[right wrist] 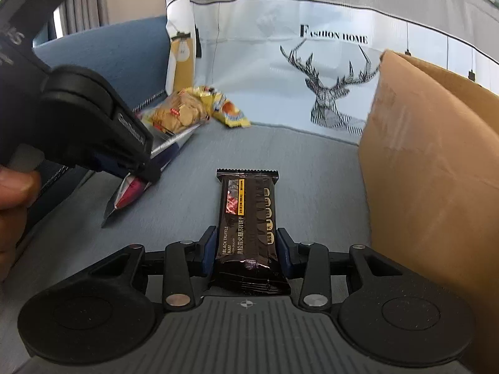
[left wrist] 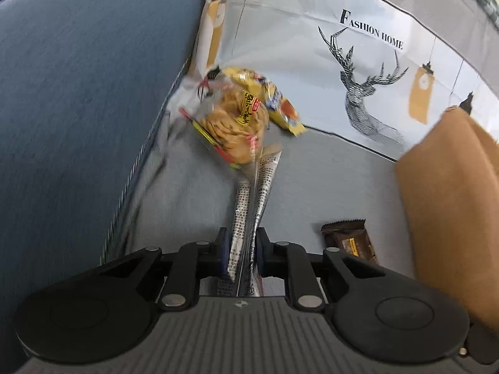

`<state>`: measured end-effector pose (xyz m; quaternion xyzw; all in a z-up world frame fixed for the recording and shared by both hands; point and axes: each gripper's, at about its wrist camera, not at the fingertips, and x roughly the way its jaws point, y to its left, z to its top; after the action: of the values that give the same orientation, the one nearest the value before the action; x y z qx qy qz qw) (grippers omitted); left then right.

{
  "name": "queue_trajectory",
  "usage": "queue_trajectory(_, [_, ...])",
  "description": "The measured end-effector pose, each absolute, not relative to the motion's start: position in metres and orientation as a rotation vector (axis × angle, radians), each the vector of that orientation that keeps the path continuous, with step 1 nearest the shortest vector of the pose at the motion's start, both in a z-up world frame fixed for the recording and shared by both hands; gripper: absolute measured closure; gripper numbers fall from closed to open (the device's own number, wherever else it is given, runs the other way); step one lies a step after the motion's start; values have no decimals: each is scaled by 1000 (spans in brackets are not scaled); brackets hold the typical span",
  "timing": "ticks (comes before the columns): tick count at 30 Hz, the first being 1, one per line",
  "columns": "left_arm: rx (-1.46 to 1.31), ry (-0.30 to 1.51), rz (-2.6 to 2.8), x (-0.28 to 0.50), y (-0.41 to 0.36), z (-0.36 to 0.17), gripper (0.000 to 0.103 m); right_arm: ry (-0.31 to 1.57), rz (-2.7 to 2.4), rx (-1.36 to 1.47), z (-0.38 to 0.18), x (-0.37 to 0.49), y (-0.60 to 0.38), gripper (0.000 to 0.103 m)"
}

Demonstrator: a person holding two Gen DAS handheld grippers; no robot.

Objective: Organize snacks
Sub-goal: 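Close the right tool on the dark chocolate bar while the left tool grips the silver stick packet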

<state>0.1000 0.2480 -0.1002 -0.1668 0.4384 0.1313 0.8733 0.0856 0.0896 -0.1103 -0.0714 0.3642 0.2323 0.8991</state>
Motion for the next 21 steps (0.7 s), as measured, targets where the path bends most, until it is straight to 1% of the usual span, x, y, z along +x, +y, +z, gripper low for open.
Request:
queue_trajectory(6, [-545,934,325,55,238,-93,85,857,446,-150,-94,61,74,62])
queue_trajectory(11, [-465,965,304,58,235,-97,84,849,473,-169,-95,53,72,59])
queue_trajectory(12, [-442,957,298,62,236,-95,84,839,479,-174,-95,56,73,54])
queue_trajectory(13, [-417,953,297,65,237,-94,84,819,485,-182,-94,60,75,52])
queue_trajectory(15, [-384,967,306,70,239,-98,84,781,491,-217,-95,65,79,45])
queue_trajectory(17, [-383,992,305,74,240,-108,82,785,510,-224,-102,70,80,43])
queue_trajectory(19, [-359,991,303,76,238,-107,82,826,512,-184,-109,76,80,42])
queue_trajectory(20, [-354,990,301,77,237,-106,82,822,511,-168,-110,78,80,40])
queue_trajectory(21, [-359,990,304,78,237,-106,82,822,511,-174,-110,78,81,39])
